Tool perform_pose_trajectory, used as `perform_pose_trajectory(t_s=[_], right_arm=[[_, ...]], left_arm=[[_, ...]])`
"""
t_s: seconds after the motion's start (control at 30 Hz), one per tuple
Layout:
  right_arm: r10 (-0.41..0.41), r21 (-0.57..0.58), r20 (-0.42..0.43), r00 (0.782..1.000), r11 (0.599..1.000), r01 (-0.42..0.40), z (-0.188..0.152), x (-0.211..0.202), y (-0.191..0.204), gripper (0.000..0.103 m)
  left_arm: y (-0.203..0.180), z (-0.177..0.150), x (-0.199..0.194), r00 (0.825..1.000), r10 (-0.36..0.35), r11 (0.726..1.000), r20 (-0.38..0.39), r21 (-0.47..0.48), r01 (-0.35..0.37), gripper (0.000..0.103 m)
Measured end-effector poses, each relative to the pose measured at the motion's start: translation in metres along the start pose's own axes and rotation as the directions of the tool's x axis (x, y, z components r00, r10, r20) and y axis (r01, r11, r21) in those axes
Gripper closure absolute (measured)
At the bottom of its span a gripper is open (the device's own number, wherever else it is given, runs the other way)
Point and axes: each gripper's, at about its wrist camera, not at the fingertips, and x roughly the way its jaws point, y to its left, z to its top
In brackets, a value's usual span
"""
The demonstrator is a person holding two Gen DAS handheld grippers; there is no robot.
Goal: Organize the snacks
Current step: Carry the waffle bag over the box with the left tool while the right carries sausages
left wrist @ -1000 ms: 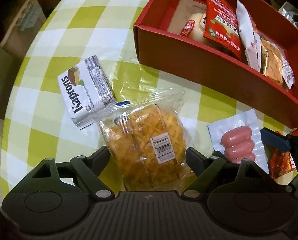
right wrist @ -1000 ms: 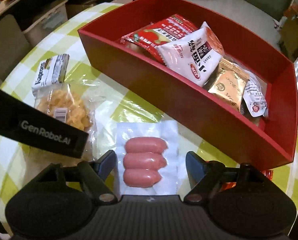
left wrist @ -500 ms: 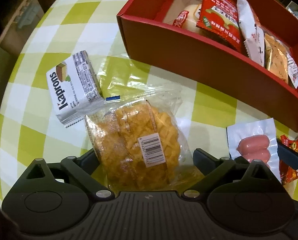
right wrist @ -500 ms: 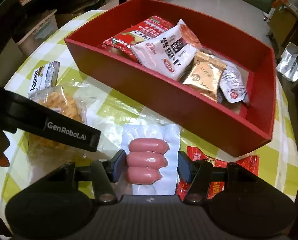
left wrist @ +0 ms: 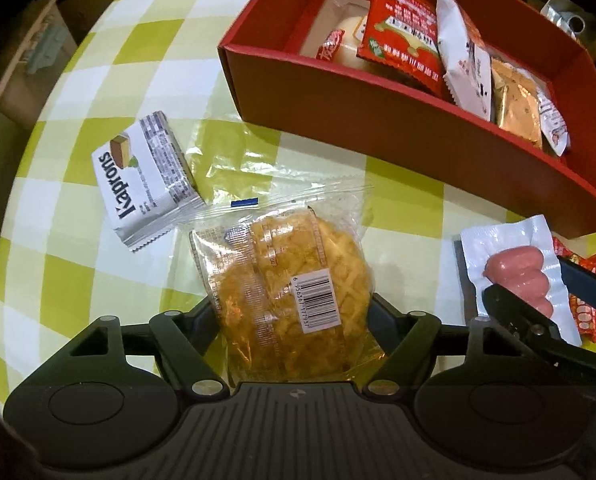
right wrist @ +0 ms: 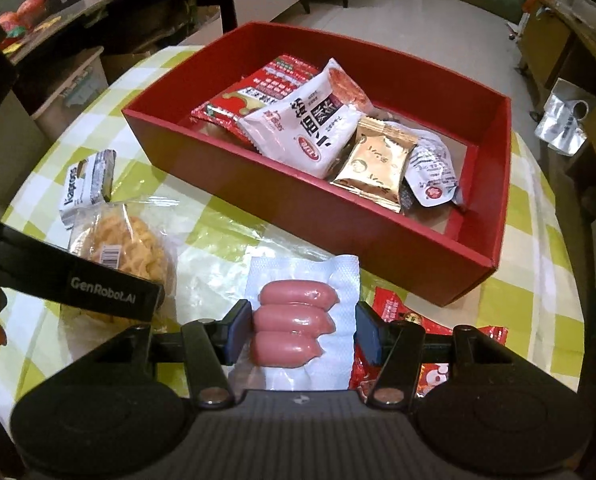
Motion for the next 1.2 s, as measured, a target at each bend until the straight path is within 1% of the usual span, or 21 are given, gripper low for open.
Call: perform_pose_trajectory(t_s=[0.2, 0.5, 1.07, 1.2], right_arm=[[0.001, 0.033, 0.024, 1.0, 0.999, -0.002, -0.002, -0.013, -0.006, 0.038], [0.006, 0.041, 0.044, 0.999, 0.999, -0.007, -0.006, -0.023, -0.004, 0.038], [0.004, 0.059, 0.103, 0.995, 0.998, -0.011, -0.002, -0.044, -0.01, 0.038], [0.004, 0.069, 0.117, 0.993, 0.998, -0.012, 0.0, -0.047, -0.014, 0.038]], left_arm=[[-0.002, -0.008, -0.019, 0.999, -0.024, 0.999, 0.026, 0.027, 0.023, 0.023], [-0.002, -0.021, -0.033, 0.998, -0.02, 0.998, 0.063, 0.056, 0.017, 0.023], [-0.02, -0.024, -0.054, 0.986, -0.005, 0.995, 0.167, 0.103, -0.013, 0.023], [-0.023, -0.022, -0.057, 0.983, -0.011, 0.994, 0.182, 0.108, -0.009, 0.023]])
